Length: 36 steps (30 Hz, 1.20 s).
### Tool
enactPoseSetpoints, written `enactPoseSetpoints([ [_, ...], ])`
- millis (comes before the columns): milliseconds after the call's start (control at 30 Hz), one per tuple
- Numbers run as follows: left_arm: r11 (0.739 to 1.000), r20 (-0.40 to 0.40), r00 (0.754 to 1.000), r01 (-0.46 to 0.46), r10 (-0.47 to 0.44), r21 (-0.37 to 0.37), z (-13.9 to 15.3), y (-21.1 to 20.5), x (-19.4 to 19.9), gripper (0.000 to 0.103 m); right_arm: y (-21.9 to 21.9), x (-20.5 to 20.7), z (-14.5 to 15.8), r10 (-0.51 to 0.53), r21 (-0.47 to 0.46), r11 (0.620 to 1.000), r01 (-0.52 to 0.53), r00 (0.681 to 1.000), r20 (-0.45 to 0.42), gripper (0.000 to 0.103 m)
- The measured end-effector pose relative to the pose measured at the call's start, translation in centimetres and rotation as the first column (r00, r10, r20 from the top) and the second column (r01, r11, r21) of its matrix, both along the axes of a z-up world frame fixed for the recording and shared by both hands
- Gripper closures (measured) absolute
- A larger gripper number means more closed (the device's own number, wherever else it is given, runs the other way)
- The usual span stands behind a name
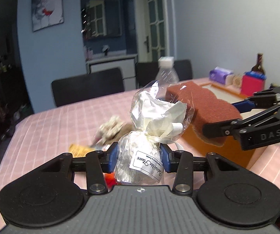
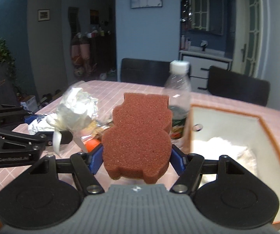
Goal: Organize soft objects
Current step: 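Carry the bag and sponge over the box and release them inside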
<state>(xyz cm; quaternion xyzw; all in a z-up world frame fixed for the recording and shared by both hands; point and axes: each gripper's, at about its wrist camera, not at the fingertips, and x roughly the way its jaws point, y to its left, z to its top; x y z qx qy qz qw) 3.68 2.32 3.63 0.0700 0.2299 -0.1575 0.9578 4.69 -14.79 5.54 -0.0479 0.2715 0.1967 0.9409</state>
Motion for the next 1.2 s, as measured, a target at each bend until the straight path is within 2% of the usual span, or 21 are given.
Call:
enactPoseSetpoints([
  [200,0.994,0.044,0.993,0.107,-0.105,-0.036,2.4,-3.9,0.8,0.053,-3.9,0.1,2.3,-0.077,-0.061,0.995,0.078,0.997,0.028,0.034],
  [400,0.969,0.029,0.969,0.246,-0.246,-0.006,3.8,-9.7,2.7,0.053,-8.1,2.7,1.4,-0.172,-0.157,0.974,0.165,0.985,-0.033,0.034],
  [500,0.954,0.003,0.954,0.299,-0.299,0.012,3.7,-13.0,4.3,0.053,-10.0,4.1,-0.1,-0.224,-0.219,0.953,0.209,0.973,-0.049,0.034],
  [600,0.943,-0.047,0.942,0.333,-0.333,0.000,3.2,-15.6,6.2,0.053,-11.5,5.1,-1.4,-0.273,-0.245,0.937,0.248,0.959,-0.074,0.034],
  [767,0.932,-0.188,0.916,0.362,-0.355,0.002,0.8,-19.2,10.0,0.053,-12.7,6.0,-3.0,-0.272,-0.258,0.938,0.231,0.953,-0.136,0.034],
  [867,0.931,-0.259,0.905,0.362,-0.337,0.053,-0.8,-20.5,11.9,0.053,-13.4,6.8,-4.0,-0.270,-0.285,0.934,0.214,0.947,-0.175,0.034],
  [967,0.914,-0.310,0.891,0.385,-0.332,0.128,-2.3,-21.4,13.0,0.053,-13.9,7.5,-5.2,-0.267,-0.316,0.929,0.193,0.940,-0.211,0.034],
  [1067,0.885,-0.367,0.867,0.425,-0.338,0.190,-3.5,-22.4,13.5,0.053,-13.8,7.9,-6.2,-0.260,-0.329,0.928,0.173,0.935,-0.242,0.033],
  [1133,0.865,-0.387,0.860,0.442,-0.332,0.237,-4.2,-23.1,13.9,0.053,-13.4,7.9,-6.6,-0.257,-0.348,0.924,0.161,0.934,-0.249,0.032],
  [1200,0.834,-0.406,0.853,0.463,-0.328,0.299,-4.7,-23.8,13.8,0.052,-12.9,8.1,-7.0,-0.245,-0.380,0.914,0.140,0.939,-0.243,0.031],
])
